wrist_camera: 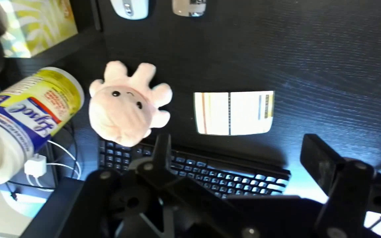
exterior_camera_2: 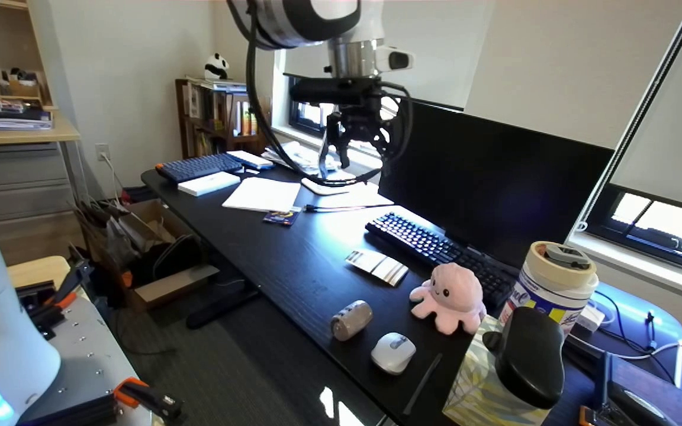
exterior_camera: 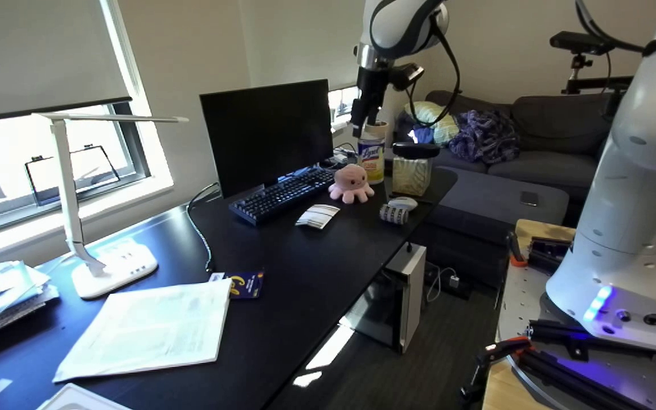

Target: Move the eyeglass case from the desk to on top of the tissue box

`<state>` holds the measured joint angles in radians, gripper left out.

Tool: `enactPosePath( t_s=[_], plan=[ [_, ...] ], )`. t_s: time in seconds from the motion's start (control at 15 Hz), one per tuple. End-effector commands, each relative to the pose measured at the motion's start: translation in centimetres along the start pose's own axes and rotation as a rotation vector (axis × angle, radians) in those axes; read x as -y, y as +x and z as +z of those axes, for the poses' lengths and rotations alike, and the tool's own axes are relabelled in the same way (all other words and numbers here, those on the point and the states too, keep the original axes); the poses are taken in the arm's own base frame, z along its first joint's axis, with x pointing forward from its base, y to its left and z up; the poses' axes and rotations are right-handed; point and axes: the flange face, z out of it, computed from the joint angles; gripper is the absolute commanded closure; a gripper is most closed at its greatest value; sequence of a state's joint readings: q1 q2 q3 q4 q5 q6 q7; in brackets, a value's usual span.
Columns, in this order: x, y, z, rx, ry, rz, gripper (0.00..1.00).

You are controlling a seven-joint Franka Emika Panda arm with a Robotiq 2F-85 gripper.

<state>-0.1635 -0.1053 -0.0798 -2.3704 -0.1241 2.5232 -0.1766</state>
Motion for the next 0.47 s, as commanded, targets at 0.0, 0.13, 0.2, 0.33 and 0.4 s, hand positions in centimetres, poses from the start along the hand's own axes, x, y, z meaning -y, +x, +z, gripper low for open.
enactPosePath(
  t_s=[0.0,0.13,0.2,0.33,0.4],
  plan=[
    [7.3,0.7,0.3,-0.003,-0.006,-0.03,0.0],
    [11.0,1.2,0.4,0.004,0.021,-0.059,0.0],
    [12.1,1.5,0.5,0.003,0.037,-0.07,0.0],
    [11.9,1.3,0.2,0.003,0.03,-0.082,0.0],
    [12.4,1.3,0.3,0.005,0.032,-0.088,0.0]
  ],
)
